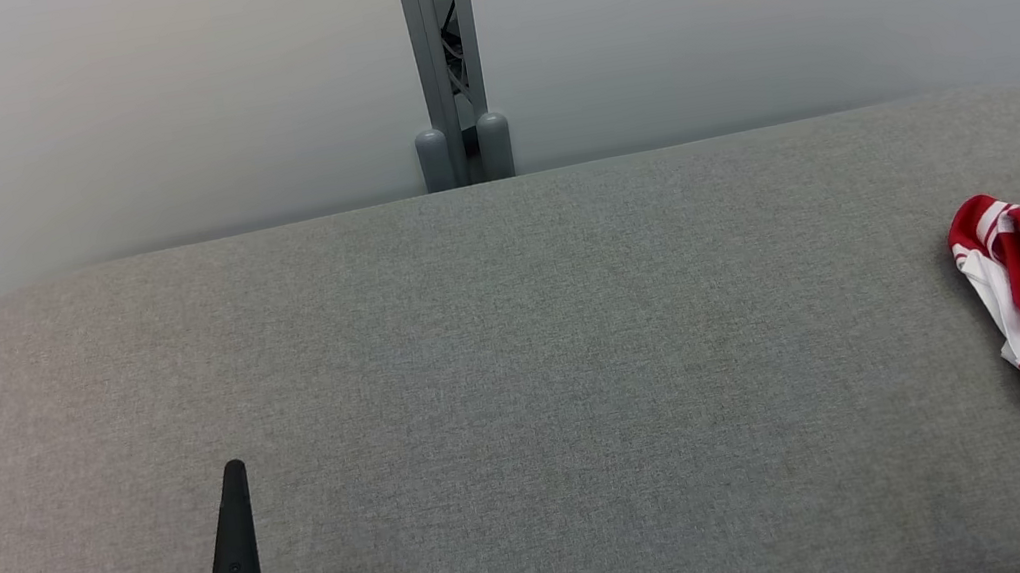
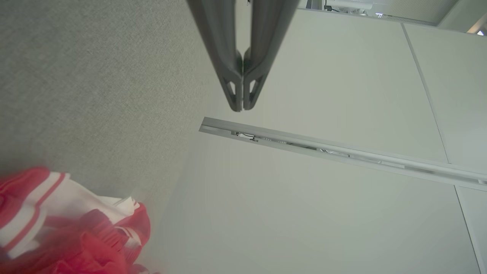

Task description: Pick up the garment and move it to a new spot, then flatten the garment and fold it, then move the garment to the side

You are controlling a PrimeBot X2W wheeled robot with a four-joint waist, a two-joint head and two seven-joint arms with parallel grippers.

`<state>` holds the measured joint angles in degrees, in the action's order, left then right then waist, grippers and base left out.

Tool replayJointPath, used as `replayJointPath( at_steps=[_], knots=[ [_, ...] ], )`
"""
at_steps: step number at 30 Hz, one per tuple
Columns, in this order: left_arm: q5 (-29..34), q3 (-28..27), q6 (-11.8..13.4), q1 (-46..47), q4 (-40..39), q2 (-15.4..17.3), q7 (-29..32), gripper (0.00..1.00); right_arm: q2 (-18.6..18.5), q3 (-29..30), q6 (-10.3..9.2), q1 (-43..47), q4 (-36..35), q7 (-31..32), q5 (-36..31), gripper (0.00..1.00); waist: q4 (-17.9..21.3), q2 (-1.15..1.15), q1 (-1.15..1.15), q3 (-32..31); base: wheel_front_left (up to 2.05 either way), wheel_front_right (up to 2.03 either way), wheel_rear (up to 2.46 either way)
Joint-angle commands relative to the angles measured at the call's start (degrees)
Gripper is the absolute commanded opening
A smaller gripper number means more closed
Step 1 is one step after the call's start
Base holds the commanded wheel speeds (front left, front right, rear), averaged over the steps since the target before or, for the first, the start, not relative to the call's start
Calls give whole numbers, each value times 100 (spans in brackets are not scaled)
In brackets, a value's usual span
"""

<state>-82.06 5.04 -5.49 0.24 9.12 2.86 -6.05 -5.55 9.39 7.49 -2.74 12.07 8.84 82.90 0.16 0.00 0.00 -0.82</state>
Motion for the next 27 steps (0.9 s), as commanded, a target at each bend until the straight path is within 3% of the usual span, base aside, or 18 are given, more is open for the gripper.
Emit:
replayJointPath(
  at_steps=[1,27],
  knots=[
    [-125,-25,-46,127,-14,43,25,0,-50,61,0,-83,-7,70,146,0,-1,0,0,5,0,0,0],
    [-1043,-41,-211,215,19,47,165,0,-38,382,0,-97,31,495,1114,0,-15,0,0,80,0,0,0]
  ],
)
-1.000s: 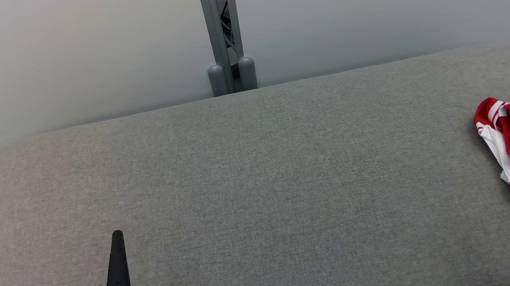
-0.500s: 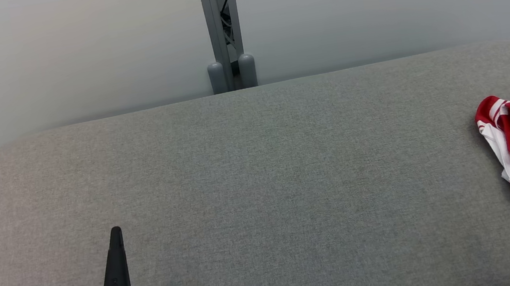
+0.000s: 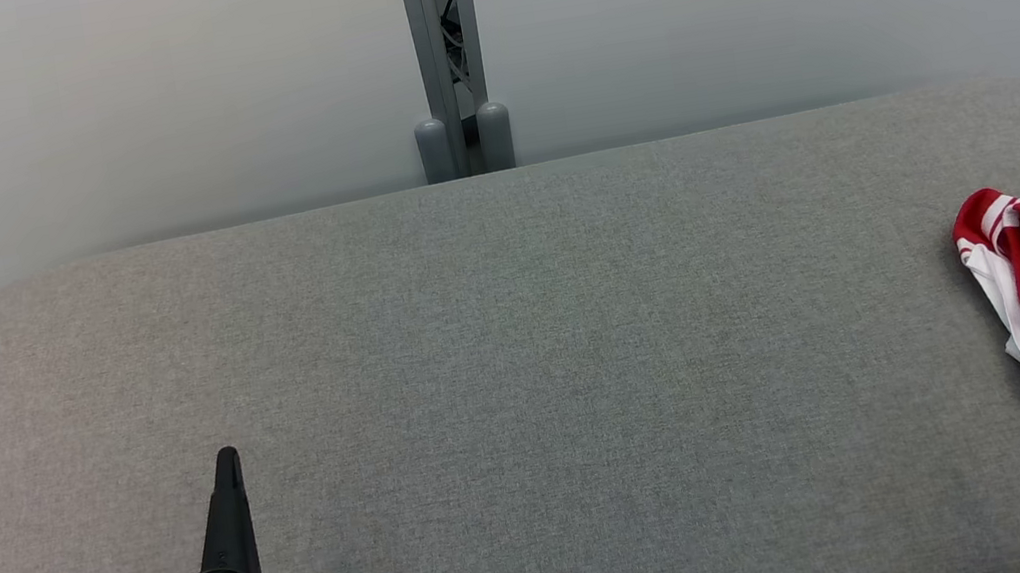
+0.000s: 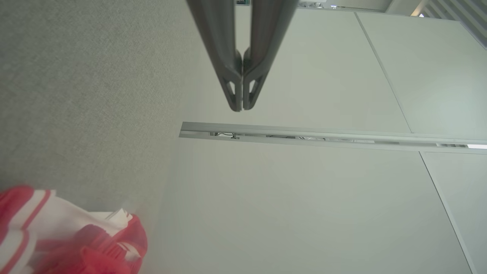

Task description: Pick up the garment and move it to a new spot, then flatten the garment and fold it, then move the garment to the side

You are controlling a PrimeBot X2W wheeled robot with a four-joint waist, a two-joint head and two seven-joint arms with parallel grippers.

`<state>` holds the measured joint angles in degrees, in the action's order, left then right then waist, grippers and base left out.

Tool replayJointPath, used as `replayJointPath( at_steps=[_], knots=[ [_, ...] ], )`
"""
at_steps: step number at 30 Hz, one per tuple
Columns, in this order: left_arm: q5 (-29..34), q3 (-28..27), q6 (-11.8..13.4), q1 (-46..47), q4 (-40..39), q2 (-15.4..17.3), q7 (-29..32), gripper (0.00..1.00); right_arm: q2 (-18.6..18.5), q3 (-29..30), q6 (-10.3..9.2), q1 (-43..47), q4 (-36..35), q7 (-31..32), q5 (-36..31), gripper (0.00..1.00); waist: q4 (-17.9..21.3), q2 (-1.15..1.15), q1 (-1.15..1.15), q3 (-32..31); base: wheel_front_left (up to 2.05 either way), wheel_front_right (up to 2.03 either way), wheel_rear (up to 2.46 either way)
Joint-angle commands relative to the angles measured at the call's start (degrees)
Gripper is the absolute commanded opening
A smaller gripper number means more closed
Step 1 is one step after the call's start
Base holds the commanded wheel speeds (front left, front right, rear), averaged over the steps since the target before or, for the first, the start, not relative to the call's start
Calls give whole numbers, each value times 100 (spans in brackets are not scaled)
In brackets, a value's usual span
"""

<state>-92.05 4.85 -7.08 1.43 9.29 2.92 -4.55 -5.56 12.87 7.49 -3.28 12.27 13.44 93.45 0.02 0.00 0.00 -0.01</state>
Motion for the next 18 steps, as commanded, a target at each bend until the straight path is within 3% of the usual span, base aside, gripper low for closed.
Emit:
replayJointPath(
  at_steps=[1,18],
  knots=[
    [-83,-23,-61,101,3,41,25,0,-36,46,0,-43,13,50,100,0,-1,0,0,3,0,0,0],
    [-145,-30,-60,105,5,35,38,0,4,108,0,-53,21,131,111,0,-2,0,0,11,0,0,0]
  ],
)
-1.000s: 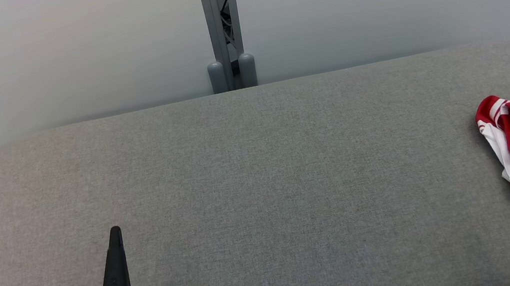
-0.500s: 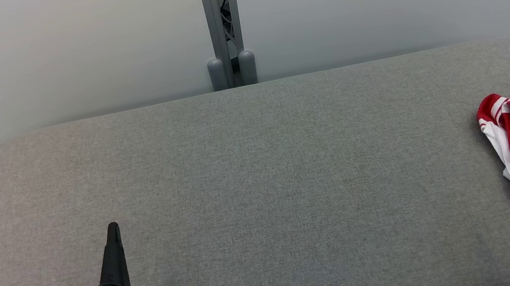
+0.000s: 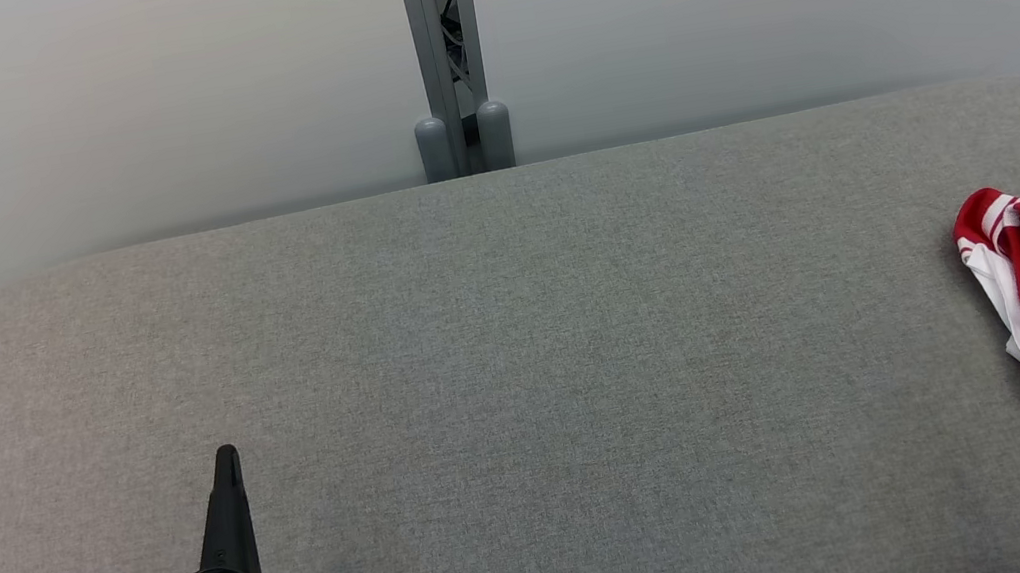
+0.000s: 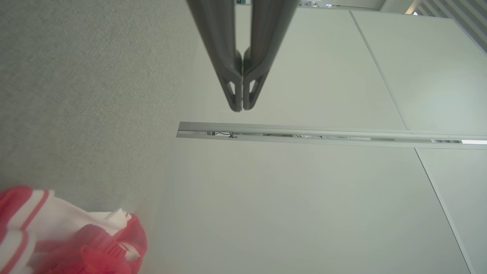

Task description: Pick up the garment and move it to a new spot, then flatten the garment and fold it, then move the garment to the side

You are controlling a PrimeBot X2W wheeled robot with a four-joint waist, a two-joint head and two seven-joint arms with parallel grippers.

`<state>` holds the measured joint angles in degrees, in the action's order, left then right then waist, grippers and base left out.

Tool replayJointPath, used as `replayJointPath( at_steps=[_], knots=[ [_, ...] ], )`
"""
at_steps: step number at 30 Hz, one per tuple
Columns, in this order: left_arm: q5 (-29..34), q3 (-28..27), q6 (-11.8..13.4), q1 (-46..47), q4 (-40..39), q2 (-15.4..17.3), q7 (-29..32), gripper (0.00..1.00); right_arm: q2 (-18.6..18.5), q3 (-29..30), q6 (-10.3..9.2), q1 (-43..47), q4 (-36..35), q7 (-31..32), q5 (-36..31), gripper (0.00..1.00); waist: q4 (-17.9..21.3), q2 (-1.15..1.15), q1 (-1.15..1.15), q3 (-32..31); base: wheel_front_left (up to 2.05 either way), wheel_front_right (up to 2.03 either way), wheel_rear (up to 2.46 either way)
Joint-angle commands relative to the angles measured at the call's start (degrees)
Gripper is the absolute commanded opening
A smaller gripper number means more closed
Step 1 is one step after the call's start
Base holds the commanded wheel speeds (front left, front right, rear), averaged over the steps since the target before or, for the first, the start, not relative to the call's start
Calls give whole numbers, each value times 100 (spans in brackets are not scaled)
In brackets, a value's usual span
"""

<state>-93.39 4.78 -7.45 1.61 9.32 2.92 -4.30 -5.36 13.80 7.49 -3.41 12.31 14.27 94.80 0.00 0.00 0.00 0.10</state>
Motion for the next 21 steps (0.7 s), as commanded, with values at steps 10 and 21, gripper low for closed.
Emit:
replayJointPath(
  at_steps=[10,21],
  knots=[
    [-7,-27,-23,86,1,31,18,0,7,45,0,-43,19,60,-47,0,0,0,0,0,0,0,0],
    [-2,-30,-23,86,1,27,18,0,23,69,0,-49,21,88,-64,0,0,0,0,0,0,0,0]
  ],
)
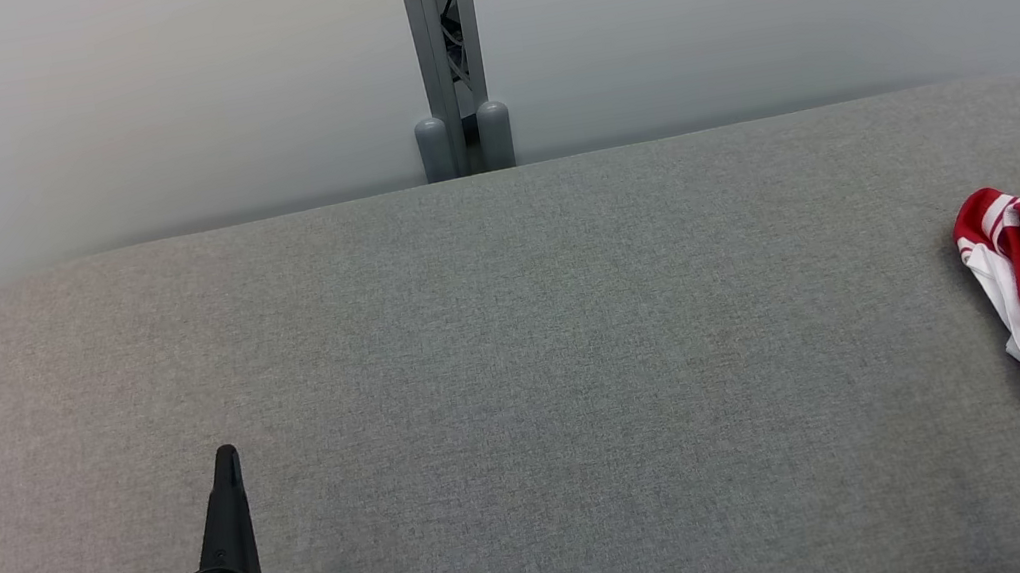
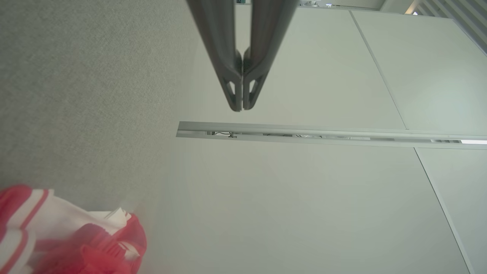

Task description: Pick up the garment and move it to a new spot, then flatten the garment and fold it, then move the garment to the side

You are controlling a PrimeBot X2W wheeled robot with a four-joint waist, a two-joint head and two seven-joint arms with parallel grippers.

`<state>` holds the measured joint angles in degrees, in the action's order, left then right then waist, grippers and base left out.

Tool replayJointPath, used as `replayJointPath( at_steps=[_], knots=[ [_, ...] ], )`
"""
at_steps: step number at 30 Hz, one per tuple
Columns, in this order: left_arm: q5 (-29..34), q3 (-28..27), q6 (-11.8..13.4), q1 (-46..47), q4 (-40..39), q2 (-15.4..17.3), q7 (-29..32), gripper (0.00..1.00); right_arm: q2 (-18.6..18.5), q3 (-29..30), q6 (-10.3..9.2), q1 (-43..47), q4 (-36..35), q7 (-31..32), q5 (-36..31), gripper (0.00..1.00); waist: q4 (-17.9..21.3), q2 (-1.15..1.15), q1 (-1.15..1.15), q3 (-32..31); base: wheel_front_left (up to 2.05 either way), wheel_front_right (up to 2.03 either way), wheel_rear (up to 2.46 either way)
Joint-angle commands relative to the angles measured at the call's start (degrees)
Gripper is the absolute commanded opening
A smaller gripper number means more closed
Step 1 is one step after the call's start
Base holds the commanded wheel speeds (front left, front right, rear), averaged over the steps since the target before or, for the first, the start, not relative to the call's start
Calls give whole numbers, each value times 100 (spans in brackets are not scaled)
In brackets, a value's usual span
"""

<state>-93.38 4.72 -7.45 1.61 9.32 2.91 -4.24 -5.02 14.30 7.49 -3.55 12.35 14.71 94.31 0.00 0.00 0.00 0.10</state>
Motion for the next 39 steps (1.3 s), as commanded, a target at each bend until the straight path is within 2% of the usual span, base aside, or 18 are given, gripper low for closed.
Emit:
replayJointPath(
  at_steps=[1,39],
  knots=[
    [-3,-24,-23,86,1,29,12,0,-9,22,0,-37,17,46,-17,0,0,0,0,0,0,0,0],
    [8,-32,-23,85,0,20,23,0,41,100,0,-62,21,107,-84,0,0,0,0,0,0,0,0]
  ],
)
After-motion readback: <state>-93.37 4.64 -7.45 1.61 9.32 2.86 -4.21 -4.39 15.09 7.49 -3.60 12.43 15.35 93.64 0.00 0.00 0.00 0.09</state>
